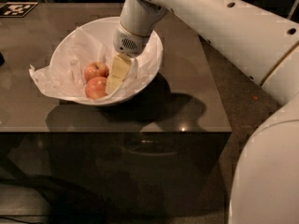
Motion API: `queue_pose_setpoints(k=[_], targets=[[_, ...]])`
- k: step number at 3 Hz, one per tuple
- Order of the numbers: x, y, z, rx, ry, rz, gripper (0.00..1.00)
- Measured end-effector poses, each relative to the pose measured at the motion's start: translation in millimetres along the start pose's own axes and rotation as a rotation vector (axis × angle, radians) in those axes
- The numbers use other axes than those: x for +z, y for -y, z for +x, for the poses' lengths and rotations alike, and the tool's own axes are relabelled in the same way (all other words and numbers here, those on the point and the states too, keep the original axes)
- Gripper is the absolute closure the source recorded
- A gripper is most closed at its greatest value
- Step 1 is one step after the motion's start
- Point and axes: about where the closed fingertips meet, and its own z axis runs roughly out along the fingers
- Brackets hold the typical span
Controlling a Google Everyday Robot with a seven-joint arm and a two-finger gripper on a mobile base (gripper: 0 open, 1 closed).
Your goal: Pick apple from white bowl
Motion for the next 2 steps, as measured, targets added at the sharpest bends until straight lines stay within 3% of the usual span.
queue_pose_setpoints(k=[2], targets=[[13.9,-7.7,-2.5,-0.010,-0.002,-0.011,0.00]])
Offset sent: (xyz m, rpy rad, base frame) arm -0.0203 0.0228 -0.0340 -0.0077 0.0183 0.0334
